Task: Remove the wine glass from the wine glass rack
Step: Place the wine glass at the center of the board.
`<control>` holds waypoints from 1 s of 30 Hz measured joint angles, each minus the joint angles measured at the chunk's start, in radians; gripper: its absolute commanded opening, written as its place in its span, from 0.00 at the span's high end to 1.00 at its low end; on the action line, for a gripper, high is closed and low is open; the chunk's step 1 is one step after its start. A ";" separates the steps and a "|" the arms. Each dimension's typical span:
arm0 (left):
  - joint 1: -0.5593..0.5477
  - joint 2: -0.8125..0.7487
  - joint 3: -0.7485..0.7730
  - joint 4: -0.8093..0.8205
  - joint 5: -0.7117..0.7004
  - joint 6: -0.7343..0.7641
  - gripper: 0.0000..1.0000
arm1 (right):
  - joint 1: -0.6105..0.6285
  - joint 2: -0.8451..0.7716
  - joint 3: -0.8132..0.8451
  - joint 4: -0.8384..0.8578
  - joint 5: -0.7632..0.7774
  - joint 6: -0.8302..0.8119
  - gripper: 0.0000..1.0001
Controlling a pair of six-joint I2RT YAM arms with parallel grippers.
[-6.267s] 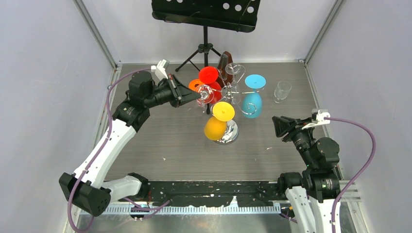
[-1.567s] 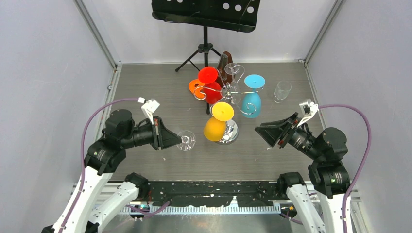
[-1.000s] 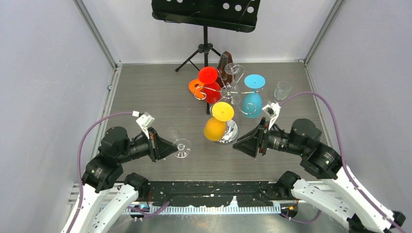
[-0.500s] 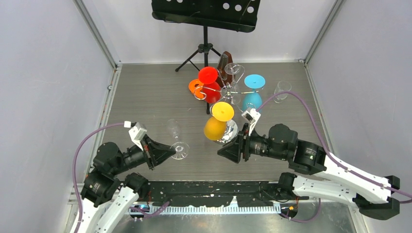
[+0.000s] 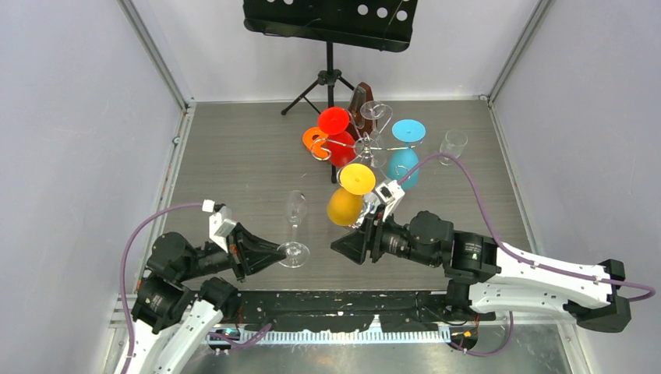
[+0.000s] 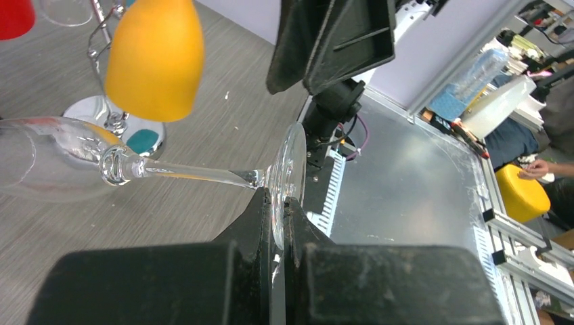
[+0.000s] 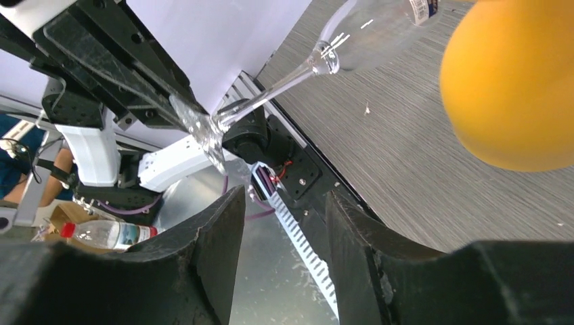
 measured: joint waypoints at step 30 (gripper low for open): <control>-0.077 0.102 0.046 0.073 0.128 0.126 1.00 | 0.055 0.224 -0.046 0.381 0.088 0.256 0.41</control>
